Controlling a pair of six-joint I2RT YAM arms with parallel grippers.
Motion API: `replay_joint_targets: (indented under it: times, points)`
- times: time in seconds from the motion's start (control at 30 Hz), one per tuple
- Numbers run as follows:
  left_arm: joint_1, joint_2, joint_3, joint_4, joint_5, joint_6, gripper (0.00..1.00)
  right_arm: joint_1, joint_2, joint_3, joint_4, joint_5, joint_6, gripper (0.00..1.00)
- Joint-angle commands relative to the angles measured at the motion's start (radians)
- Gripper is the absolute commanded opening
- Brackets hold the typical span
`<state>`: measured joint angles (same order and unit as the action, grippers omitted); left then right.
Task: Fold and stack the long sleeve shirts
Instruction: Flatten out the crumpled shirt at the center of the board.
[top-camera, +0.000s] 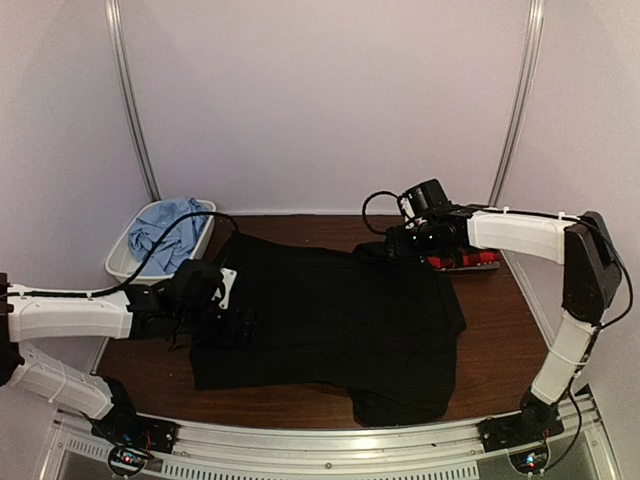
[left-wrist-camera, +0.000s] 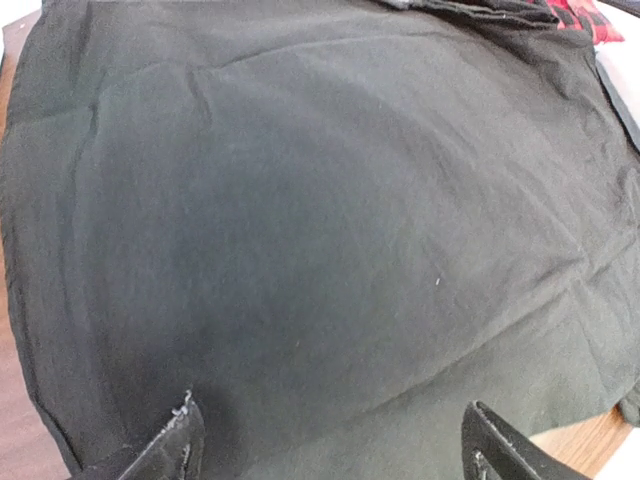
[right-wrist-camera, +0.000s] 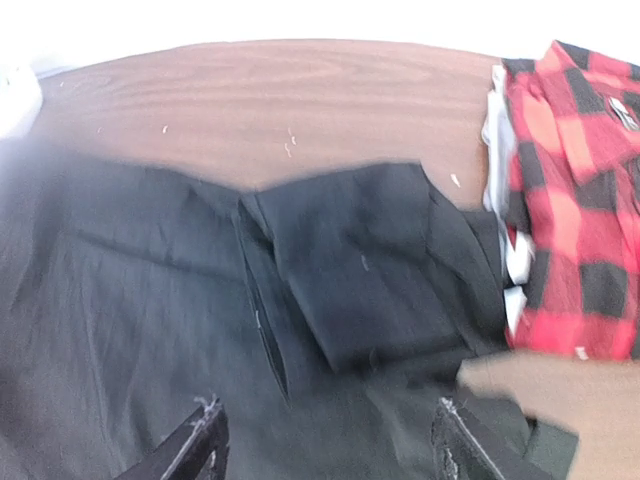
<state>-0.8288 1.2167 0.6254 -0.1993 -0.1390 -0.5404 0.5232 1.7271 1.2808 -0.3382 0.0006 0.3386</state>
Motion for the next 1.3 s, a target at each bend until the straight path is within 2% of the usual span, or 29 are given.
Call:
replay_joint_targets:
  times: [0.0,0.2,0.53,0.8,1.27]
  points:
    - [-0.003,0.051,0.046,0.046,-0.021,0.030,0.91,-0.004,0.152,0.159,-0.078,0.023,0.003,0.69]
    - [-0.004,0.119,0.064,0.077,-0.027,0.038,0.91,-0.019,0.373,0.349,-0.164,0.011,0.051,0.64]
    - [-0.004,0.229,0.048,0.119,-0.056,0.020,0.93,-0.049,0.570,0.462,-0.104,-0.088,0.093,0.60]
    - [-0.003,0.348,0.033,0.073,-0.020,-0.010,0.93,-0.067,0.671,0.554,-0.062,-0.096,0.106,0.66]
    - [-0.004,0.328,-0.068,0.045,0.010,-0.053,0.91,-0.109,0.769,0.686,-0.007,-0.084,0.087,0.73]
